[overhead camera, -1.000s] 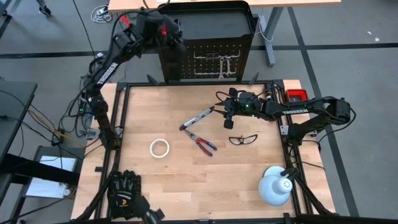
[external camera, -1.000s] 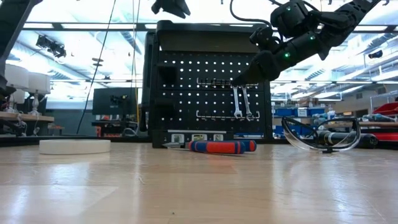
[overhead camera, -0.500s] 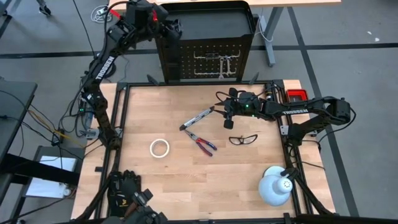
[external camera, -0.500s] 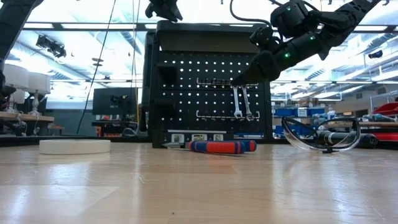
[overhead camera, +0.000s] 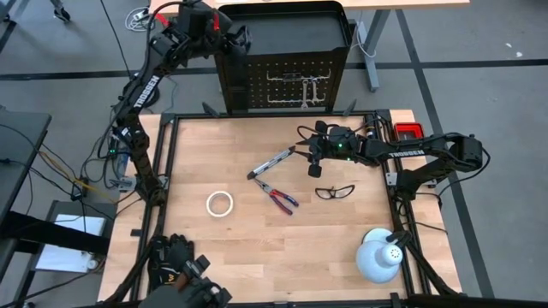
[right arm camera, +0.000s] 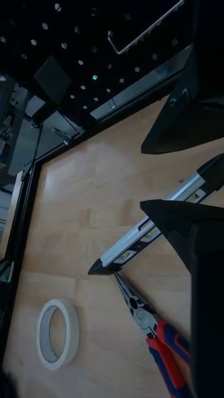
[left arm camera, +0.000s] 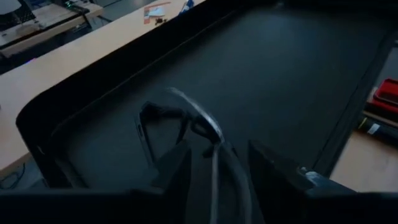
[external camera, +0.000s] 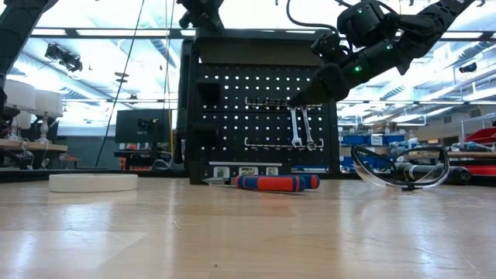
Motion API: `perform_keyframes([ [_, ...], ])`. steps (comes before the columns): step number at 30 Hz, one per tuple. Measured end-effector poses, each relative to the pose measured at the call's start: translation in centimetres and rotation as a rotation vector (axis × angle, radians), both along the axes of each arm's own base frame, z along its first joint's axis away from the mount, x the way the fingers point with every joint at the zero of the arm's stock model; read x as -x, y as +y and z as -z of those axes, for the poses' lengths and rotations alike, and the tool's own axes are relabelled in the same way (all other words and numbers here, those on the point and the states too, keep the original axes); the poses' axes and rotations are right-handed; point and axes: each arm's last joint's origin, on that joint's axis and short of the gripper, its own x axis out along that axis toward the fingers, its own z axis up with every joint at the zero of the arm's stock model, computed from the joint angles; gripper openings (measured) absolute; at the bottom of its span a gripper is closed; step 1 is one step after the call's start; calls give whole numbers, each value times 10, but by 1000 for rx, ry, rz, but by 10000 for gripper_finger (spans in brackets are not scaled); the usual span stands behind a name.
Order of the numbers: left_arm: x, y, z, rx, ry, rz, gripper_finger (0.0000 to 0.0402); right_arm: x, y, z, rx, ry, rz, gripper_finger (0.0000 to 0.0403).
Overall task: Hang tools onto peg board
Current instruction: Remove the black safety glass from the peg board
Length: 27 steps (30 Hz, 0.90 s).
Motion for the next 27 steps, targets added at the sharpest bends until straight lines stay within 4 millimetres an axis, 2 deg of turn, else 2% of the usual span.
perform_keyframes([
  [6, 0, 1, 5, 37, -1, -20, 188, 0, 0, 0, 0, 0, 0, 140],
  [12, 0, 1, 5, 40, 2, -17, 178, 0, 0, 0, 0, 0, -1, 140],
  [17, -1, 0, 5, 39, 7, -6, 138, 0, 0, 0, 0, 0, -1, 140],
  [25, -5, -5, 5, -37, 92, 95, 17, 0, 0, 0, 0, 0, -1, 140],
  [27, -6, -7, 6, -54, 122, 112, 8, 0, 0, 0, 0, 0, -1, 140],
])
